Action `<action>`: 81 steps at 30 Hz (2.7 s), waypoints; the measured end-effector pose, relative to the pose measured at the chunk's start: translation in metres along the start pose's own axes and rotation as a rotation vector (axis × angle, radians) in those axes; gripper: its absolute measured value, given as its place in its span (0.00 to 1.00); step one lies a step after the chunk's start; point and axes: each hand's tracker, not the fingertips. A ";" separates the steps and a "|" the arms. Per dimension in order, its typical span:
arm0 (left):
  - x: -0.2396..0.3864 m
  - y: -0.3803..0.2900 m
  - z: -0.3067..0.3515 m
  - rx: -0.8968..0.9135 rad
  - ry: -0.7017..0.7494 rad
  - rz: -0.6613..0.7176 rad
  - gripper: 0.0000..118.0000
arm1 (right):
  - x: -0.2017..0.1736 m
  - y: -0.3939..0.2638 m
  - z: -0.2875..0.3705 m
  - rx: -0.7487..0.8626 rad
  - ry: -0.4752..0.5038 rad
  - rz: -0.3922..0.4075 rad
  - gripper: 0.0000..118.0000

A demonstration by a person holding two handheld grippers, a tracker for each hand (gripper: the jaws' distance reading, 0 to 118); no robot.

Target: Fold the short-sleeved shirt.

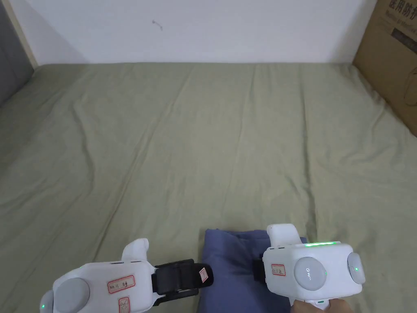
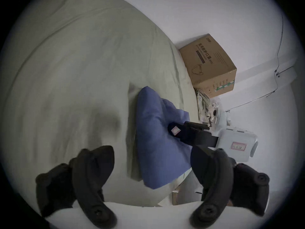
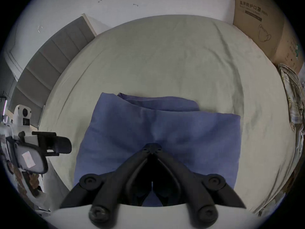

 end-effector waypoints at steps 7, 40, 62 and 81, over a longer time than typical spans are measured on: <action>-0.008 0.014 -0.061 -0.152 -0.177 0.139 0.89 | 0.006 -0.001 -0.001 0.010 0.020 -0.020 0.00; -0.088 0.067 0.146 0.001 0.247 0.050 0.18 | -0.131 0.041 0.072 0.417 0.083 0.090 0.00; -0.173 0.105 0.249 -0.055 1.352 -0.488 0.64 | -0.215 0.054 0.041 0.393 0.149 0.198 0.00; -0.042 0.049 0.229 0.344 0.927 -0.181 0.00 | -0.169 0.037 0.071 0.432 0.113 0.168 0.00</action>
